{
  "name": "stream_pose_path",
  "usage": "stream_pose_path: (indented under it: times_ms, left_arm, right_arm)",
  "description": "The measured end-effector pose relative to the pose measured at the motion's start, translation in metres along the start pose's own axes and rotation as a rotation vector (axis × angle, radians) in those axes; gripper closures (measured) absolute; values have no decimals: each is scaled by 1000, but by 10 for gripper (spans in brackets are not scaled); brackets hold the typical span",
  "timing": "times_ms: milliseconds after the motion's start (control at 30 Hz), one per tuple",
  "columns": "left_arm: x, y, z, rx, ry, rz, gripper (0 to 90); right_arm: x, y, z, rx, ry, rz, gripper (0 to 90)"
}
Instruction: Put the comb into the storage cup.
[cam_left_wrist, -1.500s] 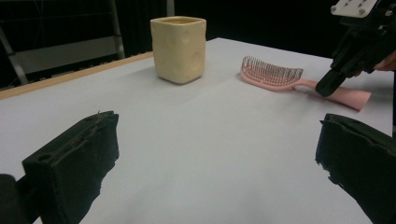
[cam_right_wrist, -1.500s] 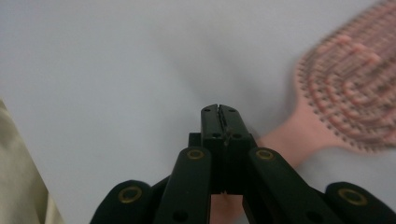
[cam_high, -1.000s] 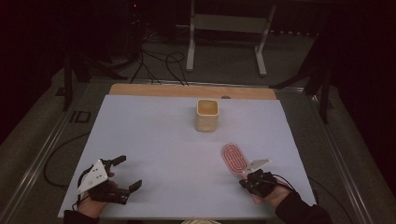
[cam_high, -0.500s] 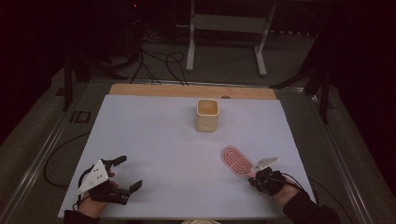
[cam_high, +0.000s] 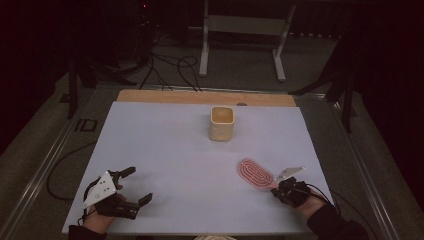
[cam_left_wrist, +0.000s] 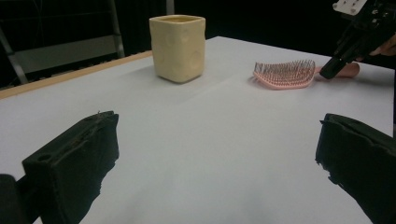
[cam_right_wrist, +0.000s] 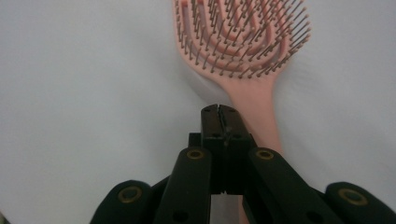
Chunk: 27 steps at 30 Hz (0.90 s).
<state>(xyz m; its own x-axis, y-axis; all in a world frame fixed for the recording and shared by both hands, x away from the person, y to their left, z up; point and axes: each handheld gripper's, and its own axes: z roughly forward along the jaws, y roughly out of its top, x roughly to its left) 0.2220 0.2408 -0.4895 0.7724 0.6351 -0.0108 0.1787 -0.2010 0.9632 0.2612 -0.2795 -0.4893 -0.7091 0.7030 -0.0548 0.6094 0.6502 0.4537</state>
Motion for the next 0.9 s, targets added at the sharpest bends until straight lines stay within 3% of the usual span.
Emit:
stream_pose_path:
  times_ms: [300, 667, 900]
  left_arm:
    - [0, 0, 0, -2, 0, -3, 1]
    - [0, 0, 0, -2, -1, -4, 1]
    - [0, 0, 0, -3, -1, -6, 1]
  right_arm:
    - [-2, 0, -2, 5, 6, 0, 900]
    - [-8, 3, -31, -48, -6, -33, 900]
    - [-15, 9, -46, -38, -18, -76, 900]
